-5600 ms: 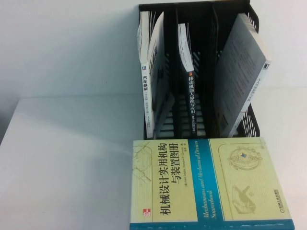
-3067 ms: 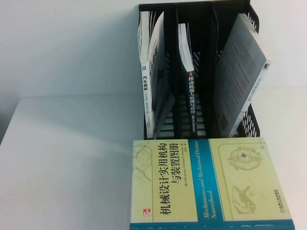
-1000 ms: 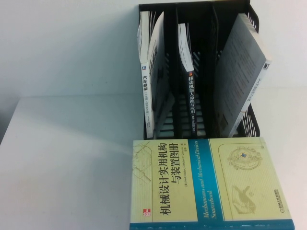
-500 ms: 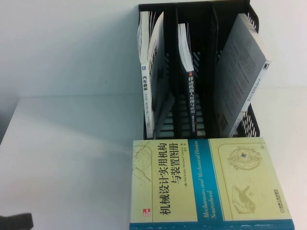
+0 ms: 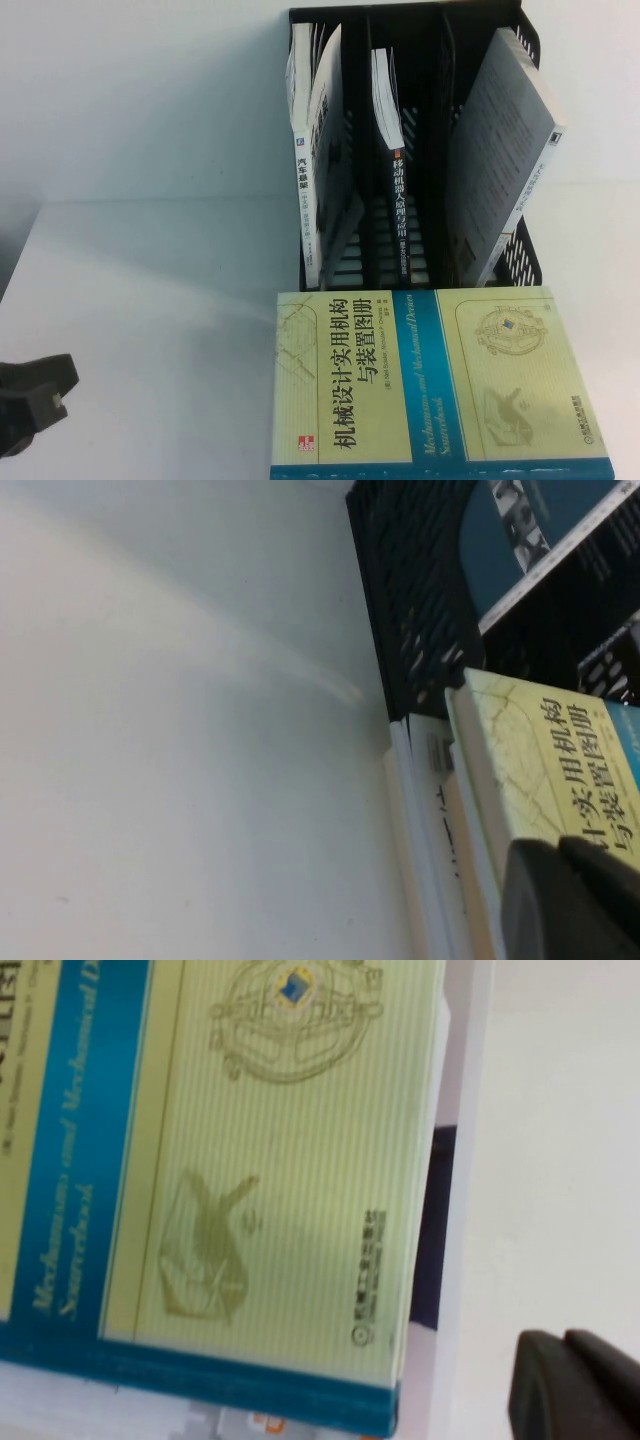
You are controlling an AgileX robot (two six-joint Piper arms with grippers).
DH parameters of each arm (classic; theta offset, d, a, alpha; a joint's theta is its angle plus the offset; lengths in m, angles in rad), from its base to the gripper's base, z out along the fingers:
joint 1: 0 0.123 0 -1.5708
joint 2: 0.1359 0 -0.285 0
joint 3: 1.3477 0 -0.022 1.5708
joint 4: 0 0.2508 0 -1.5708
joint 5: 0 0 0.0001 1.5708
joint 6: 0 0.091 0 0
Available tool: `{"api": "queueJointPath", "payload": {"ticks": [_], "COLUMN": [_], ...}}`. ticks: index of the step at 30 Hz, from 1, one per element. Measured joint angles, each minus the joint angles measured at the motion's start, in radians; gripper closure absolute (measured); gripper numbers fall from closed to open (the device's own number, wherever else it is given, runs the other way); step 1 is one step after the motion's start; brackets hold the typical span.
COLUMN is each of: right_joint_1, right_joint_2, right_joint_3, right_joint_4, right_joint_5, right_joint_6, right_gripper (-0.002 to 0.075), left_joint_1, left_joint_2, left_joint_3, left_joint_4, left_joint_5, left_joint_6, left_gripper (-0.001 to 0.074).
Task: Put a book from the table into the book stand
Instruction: Push book with right arm
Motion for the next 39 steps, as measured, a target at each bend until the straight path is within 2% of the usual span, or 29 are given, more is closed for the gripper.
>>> {"api": "queueJointPath", "payload": {"ticks": [6,9,12,16,20,22,31,33,35,37,39], "right_joint_1": [0.0,0.0,0.0,0.0,0.0,0.0,0.021,0.051,0.081,0.11,0.124], "right_joint_2": [0.149,0.232,0.298,0.356,0.388,0.398,0.459,0.48,0.507,0.532,0.547], "right_joint_3": [0.0,0.0,0.0,0.0,0.0,0.0,-0.002,-0.004,-0.01,-0.012,-0.014], "right_joint_4": [0.03,0.083,0.169,0.284,0.359,0.37,0.521,0.573,0.619,0.665,0.699], "right_joint_5": [-0.101,-0.126,-0.135,-0.139,-0.142,-0.147,-0.135,-0.135,-0.135,-0.135,-0.135], "right_joint_6": [-0.085,-0.154,-0.242,-0.329,-0.385,-0.396,-0.519,-0.551,-0.573,-0.589,-0.595], "right_gripper": [0.0729,0.0729,0.0729,0.0729,0.0729,0.0729,0.0729,0.0729,0.0729,0.0729,0.0729], "left_joint_1": [0.0,0.0,0.017,0.136,0.27,0.308,0.321,0.321,0.321,0.321,0.321], "left_joint_2": [0.151,0.245,0.339,0.48,0.606,0.656,0.797,0.8,0.801,0.801,0.809], "left_joint_3": [0.0,0.0,0.0,0.0,0.0,0.0,0.0,0.0,0.0,0.0,0.0], "left_joint_4": [-0.03,-0.131,-0.288,-0.477,-0.594,-0.631,-0.685,-0.689,-0.692,-0.694,-0.696], "left_joint_5": [-0.02,0.0,0.046,0.174,0.267,0.292,0.368,0.368,0.368,0.368,0.368], "left_joint_6": [0.076,0.184,0.368,0.552,0.608,0.615,0.645,0.649,0.649,0.649,0.649], "left_gripper": [0.0738,0.0738,0.0738,0.0738,0.0738,0.0738,0.0729,0.0687,0.0605,0.0493,0.0345]}}
